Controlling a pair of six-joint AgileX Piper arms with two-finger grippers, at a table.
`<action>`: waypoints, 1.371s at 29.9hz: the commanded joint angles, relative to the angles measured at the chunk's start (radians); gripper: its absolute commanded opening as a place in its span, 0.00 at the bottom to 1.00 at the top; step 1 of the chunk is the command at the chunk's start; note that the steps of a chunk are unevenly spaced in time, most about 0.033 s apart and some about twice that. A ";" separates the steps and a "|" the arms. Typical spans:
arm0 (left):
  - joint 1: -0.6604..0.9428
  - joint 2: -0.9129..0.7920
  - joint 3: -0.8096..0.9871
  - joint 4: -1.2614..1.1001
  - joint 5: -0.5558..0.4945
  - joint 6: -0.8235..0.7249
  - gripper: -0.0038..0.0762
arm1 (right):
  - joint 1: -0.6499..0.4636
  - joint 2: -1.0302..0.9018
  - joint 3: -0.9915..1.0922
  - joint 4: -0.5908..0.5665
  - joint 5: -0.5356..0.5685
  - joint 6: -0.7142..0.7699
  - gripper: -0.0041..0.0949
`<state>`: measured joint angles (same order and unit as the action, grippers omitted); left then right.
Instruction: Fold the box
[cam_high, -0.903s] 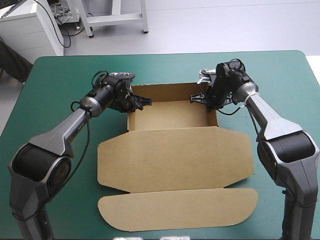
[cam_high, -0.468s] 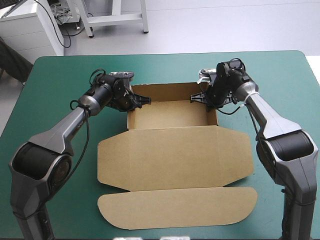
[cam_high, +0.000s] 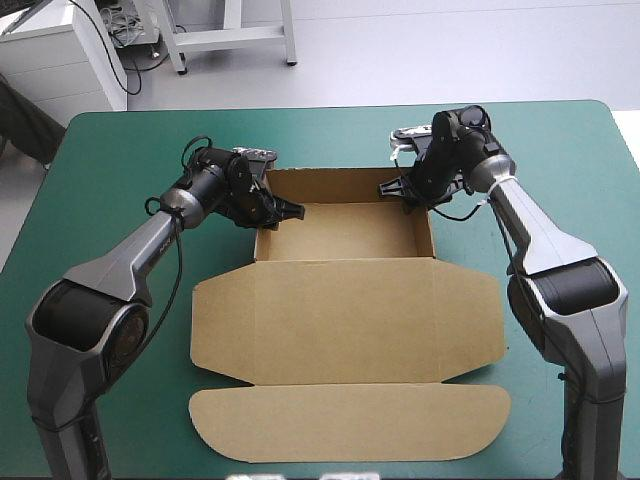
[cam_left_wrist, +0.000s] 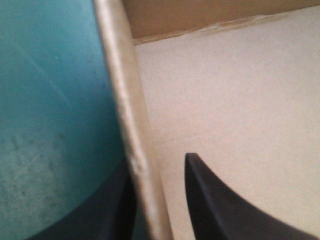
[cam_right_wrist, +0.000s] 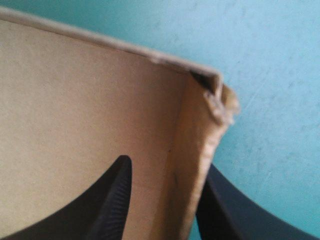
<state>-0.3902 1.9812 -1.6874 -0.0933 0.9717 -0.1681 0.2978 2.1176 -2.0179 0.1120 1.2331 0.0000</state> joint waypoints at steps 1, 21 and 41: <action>-0.010 -0.035 -0.066 -0.021 0.085 0.009 0.51 | -0.006 -0.076 -0.066 0.002 0.021 -0.015 0.48; -0.010 -0.165 -0.369 0.037 0.320 0.044 0.56 | -0.006 -0.286 -0.070 -0.035 0.021 0.006 0.48; -0.012 -0.794 -0.062 0.124 0.318 0.273 0.04 | -0.006 -0.147 -0.068 -0.035 0.021 0.013 0.48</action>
<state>-0.3976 1.2877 -1.8430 0.0154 1.2469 0.1007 0.2970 1.9891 -2.0567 0.0818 1.2451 0.0098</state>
